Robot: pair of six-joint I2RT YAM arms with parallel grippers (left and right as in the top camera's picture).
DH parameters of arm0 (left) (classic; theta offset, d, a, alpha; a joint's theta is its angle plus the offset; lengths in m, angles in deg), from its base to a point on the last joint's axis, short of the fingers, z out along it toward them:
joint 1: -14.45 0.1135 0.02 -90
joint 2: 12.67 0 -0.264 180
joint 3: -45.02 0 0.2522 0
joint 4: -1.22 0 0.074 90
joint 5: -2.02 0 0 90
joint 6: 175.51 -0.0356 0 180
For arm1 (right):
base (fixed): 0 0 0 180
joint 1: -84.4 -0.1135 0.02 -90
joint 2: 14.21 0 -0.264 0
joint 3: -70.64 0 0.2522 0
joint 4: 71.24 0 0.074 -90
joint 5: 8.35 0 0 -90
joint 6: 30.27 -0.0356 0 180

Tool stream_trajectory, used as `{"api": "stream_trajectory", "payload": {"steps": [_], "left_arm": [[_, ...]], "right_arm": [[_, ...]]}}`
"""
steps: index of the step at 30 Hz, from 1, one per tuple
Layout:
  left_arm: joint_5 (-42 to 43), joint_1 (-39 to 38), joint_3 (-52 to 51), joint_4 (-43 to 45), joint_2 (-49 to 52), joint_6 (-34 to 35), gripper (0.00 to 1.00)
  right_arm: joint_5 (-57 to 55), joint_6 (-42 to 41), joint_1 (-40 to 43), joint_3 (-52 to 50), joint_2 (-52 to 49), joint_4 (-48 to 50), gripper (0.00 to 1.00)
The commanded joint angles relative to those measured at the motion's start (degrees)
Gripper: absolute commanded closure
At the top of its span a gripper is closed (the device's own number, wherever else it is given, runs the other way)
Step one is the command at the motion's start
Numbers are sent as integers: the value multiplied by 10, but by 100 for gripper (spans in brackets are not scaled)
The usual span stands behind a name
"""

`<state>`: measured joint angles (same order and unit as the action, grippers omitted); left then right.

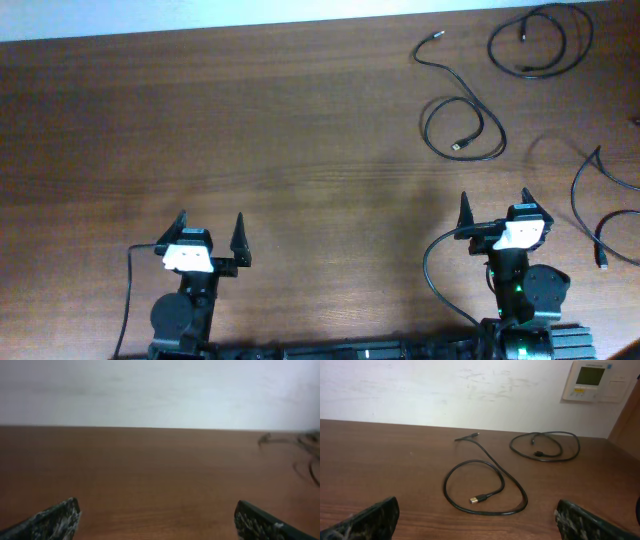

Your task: Untangle cables

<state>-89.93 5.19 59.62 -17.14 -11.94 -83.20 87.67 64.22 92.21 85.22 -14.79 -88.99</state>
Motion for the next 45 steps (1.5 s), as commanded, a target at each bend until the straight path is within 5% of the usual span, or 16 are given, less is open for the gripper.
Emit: {"api": "stream_trajectory", "payload": {"steps": [1,29,45], "left_arm": [[37,2,-3,0,-5,-67,1],[2,4,-3,2,-4,-86,1],[7,75,-3,-1,-3,-86,1]], "right_arm": [[-3,-2,-3,-5,4,0,1],[-3,-2,-3,-5,4,0,1],[-3,-2,-3,-5,4,0,1]]}}
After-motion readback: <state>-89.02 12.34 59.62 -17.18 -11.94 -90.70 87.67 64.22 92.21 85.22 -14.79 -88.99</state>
